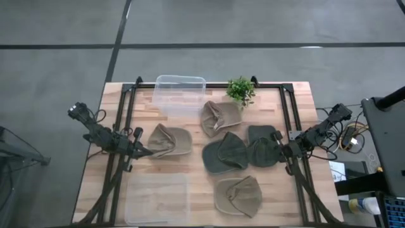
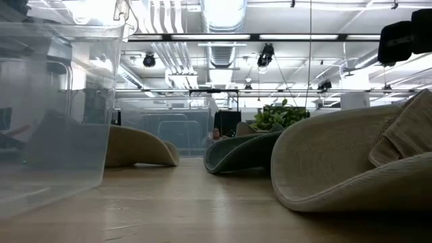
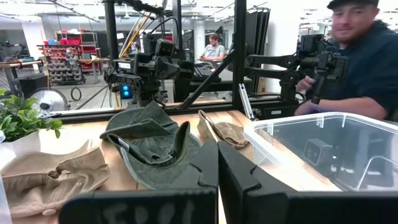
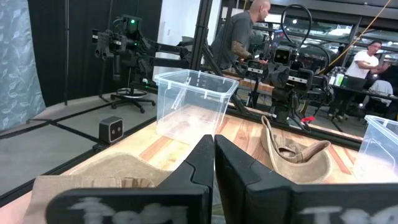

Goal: Pick & Place hat

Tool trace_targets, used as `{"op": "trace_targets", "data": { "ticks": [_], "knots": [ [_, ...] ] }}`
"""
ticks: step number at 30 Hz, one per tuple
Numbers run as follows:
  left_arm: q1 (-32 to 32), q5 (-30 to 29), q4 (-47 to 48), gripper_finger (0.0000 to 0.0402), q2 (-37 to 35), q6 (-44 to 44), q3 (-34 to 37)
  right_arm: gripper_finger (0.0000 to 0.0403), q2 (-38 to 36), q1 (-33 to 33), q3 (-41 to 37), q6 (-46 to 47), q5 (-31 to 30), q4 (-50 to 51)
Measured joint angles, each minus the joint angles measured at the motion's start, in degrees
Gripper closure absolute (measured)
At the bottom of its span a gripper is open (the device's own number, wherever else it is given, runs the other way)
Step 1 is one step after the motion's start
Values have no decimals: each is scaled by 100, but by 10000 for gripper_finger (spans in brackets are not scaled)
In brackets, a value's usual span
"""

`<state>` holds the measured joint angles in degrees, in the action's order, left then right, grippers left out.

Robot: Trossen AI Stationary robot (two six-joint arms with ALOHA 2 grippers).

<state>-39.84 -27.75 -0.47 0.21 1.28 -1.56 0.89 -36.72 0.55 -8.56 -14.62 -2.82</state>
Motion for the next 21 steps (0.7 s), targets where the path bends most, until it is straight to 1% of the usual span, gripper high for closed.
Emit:
{"op": "trace_targets", "data": {
  "ticks": [18,21],
  "knots": [
    [0,1,0,401,2,1,0,394,1,0,-1,0,1,1],
    [-2,0,0,401,0,2,-2,394,0,1,-1,-135,-6,-1]
  ]
}}
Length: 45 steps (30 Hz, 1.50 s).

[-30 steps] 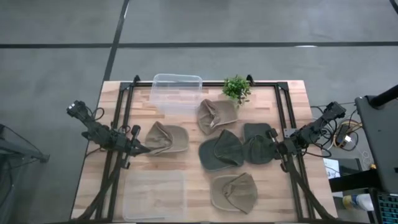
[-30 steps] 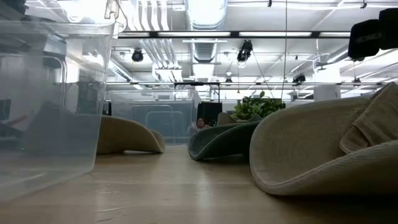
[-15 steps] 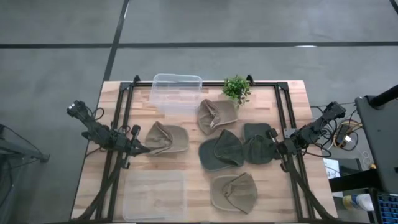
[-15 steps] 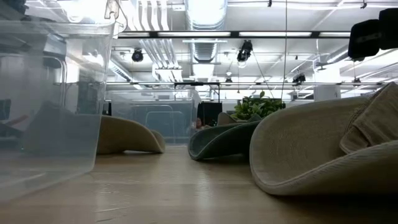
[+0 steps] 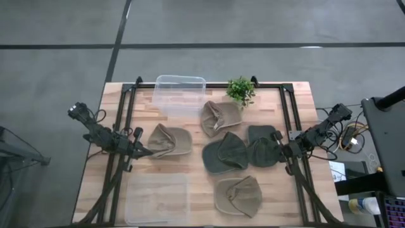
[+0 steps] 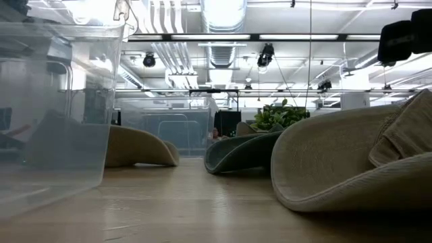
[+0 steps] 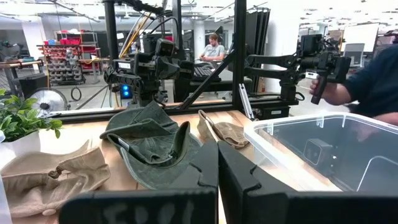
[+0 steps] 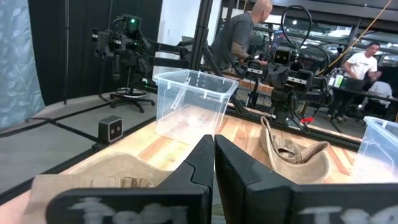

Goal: Pick & Place hat

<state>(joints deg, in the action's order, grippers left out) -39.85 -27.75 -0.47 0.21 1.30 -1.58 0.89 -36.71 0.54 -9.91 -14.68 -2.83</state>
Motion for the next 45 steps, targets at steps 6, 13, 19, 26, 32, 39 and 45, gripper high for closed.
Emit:
{"op": "trace_targets", "data": {
  "ticks": [6,13,19,26,32,39,45],
  "knots": [
    [1,0,0,401,1,-2,1,394,2,-1,0,3,-5,-23],
    [1,1,0,401,1,-1,1,394,0,-4,0,908,11,-871],
    [2,2,0,401,2,-2,0,394,2,0,0,1266,-209,-1471],
    [2,2,0,401,2,-2,2,394,2,0,0,2175,-605,-1587],
    [0,0,0,401,2,-1,1,380,124,0,0,2569,-1749,-1503],
    [2,0,0,401,2,-2,0,290,597,0,201,3926,-3291,-485],
    [0,1,0,401,0,-1,1,229,1503,0,970,4449,-4140,178]
  ]
}}
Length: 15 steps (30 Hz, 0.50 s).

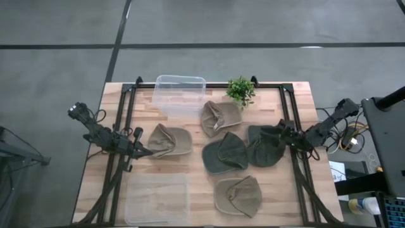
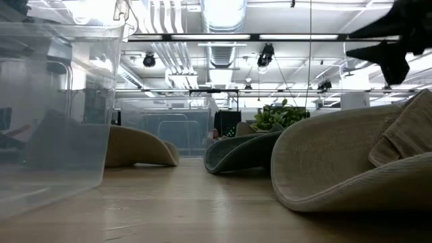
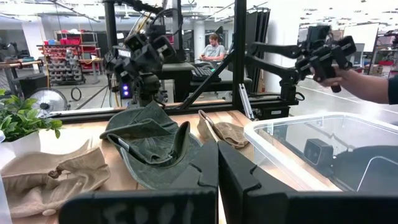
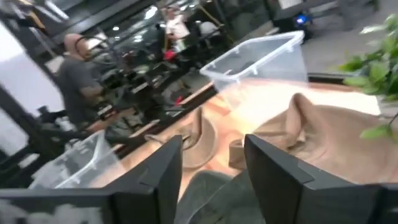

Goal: Pick & Place hat
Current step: Put the right gray cap in the top transparent bin

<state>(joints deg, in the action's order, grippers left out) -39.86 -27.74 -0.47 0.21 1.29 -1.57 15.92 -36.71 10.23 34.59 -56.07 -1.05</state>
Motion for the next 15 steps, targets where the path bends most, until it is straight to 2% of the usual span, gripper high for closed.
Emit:
{"op": "trace_targets", "data": {
  "ticks": [4,8,15],
  "knots": [
    [2,-1,0,401,0,1,1,224,779,49,818,548,-138,923],
    [1,0,0,401,1,0,0,223,1615,259,1795,1732,-123,2555],
    [2,-1,0,401,0,-1,1,223,3234,832,3528,3964,799,5742]
  ]
}}
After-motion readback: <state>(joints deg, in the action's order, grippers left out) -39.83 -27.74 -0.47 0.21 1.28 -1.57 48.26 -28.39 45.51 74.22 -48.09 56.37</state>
